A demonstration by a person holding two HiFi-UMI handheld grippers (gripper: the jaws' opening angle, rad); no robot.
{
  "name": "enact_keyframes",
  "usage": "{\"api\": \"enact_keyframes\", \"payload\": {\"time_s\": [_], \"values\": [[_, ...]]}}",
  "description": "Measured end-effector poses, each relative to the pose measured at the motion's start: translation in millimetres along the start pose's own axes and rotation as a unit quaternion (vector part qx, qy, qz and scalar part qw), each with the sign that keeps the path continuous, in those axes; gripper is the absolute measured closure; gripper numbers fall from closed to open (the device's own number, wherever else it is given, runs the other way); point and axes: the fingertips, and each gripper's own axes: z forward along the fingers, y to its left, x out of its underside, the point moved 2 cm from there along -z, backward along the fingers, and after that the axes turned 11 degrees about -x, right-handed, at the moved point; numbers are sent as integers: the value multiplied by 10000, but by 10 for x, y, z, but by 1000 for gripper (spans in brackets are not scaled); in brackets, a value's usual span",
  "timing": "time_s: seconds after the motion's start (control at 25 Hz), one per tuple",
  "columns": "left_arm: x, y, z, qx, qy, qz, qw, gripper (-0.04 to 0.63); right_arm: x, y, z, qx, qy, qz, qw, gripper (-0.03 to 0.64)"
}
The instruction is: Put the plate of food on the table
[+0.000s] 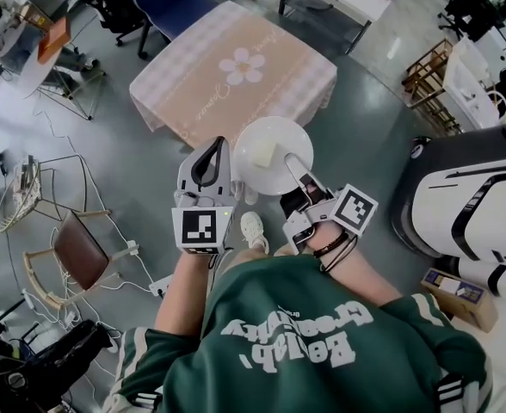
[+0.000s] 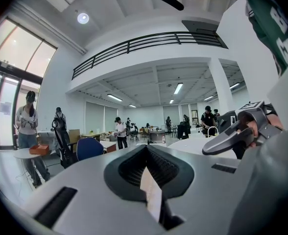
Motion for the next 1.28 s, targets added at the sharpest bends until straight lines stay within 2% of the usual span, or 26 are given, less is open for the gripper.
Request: {"api": "enact_keyframes", "payload": {"time_s": [0.52,1.28], "values": [[-67,332,273,87,-55,20,9999,586,-101,80,464,-63,-199,-131,9997,586],[58,360,393,207,36,-297,9993,586,-141,22,499,181,-282,-186,9993,586]]}}
